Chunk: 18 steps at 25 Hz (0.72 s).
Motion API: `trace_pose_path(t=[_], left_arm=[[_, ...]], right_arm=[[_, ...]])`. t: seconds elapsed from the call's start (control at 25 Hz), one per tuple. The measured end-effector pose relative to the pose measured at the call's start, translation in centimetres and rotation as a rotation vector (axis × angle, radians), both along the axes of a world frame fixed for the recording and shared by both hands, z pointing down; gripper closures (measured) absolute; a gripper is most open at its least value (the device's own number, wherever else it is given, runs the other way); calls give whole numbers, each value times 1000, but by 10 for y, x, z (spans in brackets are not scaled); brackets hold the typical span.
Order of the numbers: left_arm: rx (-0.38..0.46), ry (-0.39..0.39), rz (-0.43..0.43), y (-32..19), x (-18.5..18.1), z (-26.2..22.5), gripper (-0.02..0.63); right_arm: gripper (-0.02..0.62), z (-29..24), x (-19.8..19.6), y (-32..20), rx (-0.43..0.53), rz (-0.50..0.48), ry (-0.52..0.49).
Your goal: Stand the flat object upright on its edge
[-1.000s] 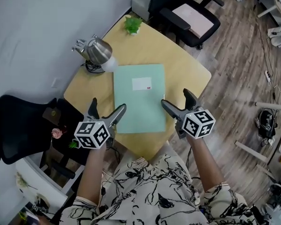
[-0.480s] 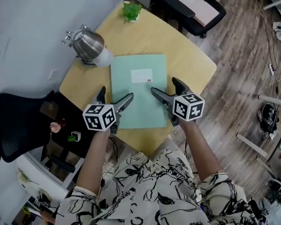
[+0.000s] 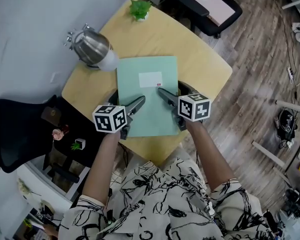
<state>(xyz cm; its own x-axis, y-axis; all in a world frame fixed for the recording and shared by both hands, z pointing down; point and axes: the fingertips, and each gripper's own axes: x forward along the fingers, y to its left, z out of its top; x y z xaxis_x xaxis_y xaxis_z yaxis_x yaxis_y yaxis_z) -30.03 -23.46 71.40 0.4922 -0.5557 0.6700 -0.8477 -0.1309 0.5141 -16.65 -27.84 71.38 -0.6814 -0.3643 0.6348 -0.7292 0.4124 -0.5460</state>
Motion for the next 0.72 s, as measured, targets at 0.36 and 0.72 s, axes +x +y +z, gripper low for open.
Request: trace_pose_path(t=[0.36, 0.72], left_arm=[[-57, -52, -57, 1, -12, 13, 187], [57, -95, -14, -10, 2, -27, 206]], right_arm=[[239, 7, 2, 0, -18, 40, 17], [250, -29, 20, -5, 57, 62, -14]])
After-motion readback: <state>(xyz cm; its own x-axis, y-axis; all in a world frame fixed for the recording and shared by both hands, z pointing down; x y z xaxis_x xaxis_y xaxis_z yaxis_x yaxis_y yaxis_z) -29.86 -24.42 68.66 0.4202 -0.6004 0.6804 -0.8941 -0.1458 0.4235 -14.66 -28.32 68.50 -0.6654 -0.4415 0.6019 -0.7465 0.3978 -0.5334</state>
